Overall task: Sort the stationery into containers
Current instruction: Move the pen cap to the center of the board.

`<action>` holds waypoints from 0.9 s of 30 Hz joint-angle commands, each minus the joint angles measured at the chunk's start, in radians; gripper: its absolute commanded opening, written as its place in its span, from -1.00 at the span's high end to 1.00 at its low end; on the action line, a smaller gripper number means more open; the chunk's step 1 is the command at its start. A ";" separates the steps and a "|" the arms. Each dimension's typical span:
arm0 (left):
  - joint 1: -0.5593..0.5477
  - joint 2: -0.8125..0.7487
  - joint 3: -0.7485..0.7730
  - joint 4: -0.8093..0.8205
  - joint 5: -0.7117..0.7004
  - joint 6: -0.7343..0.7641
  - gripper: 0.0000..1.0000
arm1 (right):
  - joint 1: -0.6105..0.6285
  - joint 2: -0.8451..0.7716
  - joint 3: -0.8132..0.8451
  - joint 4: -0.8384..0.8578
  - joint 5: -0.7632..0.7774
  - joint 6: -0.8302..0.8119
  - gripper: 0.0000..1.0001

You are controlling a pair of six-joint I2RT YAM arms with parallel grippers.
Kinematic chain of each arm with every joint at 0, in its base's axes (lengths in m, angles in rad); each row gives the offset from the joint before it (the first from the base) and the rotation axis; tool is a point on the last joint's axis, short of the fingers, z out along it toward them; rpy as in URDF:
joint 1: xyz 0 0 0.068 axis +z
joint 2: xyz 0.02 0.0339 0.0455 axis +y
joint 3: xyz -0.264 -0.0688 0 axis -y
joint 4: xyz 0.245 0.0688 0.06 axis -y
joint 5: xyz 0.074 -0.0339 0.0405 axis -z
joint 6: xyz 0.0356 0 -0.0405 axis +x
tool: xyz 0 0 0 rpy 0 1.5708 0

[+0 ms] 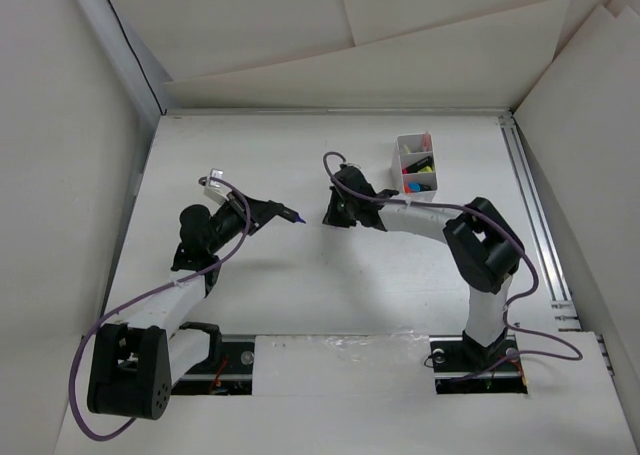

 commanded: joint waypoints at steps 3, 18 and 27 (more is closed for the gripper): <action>0.003 -0.002 0.024 0.034 0.015 0.016 1.00 | -0.003 -0.041 -0.001 -0.055 0.064 -0.046 1.00; 0.003 0.059 -0.046 0.236 0.191 -0.184 1.00 | -0.054 0.114 0.152 -0.045 0.060 -0.046 1.00; 0.003 0.045 -0.080 0.221 0.187 -0.139 1.00 | -0.054 0.050 0.146 -0.034 0.060 -0.072 0.82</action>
